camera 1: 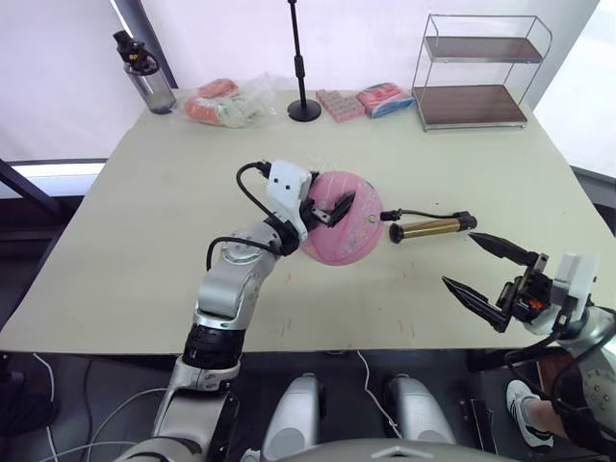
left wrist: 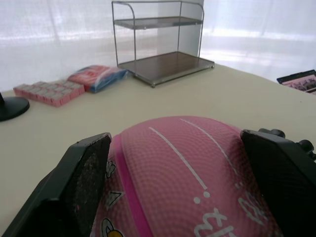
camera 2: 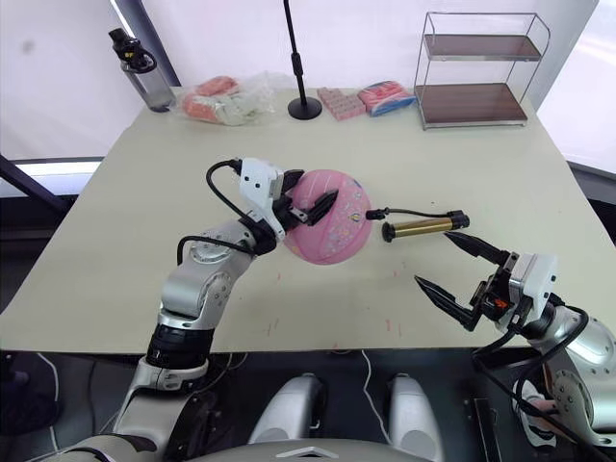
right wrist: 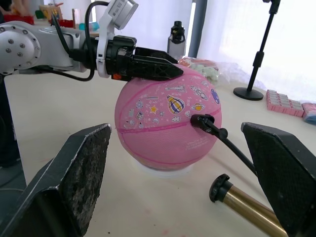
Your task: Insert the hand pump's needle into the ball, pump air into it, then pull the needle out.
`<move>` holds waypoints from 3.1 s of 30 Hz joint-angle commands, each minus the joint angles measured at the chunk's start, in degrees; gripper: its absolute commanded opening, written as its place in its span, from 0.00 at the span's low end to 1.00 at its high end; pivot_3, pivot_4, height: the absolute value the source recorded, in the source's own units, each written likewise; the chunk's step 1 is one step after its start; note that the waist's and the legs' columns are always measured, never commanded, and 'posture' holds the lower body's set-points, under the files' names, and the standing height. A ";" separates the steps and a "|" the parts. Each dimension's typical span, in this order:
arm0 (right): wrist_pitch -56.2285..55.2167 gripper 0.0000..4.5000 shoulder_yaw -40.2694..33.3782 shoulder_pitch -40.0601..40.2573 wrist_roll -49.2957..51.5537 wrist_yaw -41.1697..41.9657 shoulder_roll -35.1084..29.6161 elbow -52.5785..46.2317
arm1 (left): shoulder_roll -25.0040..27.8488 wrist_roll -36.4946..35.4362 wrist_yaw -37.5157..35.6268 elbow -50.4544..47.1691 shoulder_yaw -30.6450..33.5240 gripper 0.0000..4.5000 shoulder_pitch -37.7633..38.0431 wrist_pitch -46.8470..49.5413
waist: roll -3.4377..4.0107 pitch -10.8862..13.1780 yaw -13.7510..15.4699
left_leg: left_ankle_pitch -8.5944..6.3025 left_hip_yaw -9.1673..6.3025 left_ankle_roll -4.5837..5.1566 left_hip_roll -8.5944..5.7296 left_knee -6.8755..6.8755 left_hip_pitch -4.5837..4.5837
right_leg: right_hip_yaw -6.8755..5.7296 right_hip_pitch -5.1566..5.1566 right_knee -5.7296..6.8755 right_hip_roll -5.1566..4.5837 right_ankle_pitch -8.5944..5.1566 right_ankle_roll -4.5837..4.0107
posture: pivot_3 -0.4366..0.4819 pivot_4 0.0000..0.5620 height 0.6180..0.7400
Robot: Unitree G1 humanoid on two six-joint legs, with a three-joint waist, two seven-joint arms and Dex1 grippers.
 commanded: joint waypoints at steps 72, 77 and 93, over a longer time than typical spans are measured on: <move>-24.66 0.07 19.44 -32.20 -27.95 -2.53 -5.85 32.47 | 1.38 10.12 -22.84 34.15 -7.31 1.00 -6.51 -14.03 | 0.18 -0.47 1.63 | -0.01 -0.19 0.03 -0.30 -0.03 0.54 | 0.13 0.80 -0.21 -0.13 -0.08 0.12 | 0.48 0.27 0.93; -18.51 0.07 17.34 -28.38 -23.40 -0.60 -7.75 27.23 | 0.95 9.86 -22.25 34.51 -7.78 1.00 -4.58 -13.70 | 0.47 -0.76 1.89 | -0.08 -0.36 0.15 -0.62 -0.04 0.48 | 0.20 0.86 -0.23 -0.32 -0.24 0.34 | 0.48 0.27 0.93; -15.52 0.07 13.95 -24.52 -22.39 -1.30 -11.74 23.11 | 0.23 10.09 -19.85 40.17 -7.50 1.00 -4.66 -14.30 | 0.75 -1.10 2.14 | -0.39 -1.18 0.67 -1.77 -0.04 0.54 | -0.06 1.47 -0.46 -1.20 -0.71 1.05 | 0.48 0.27 0.93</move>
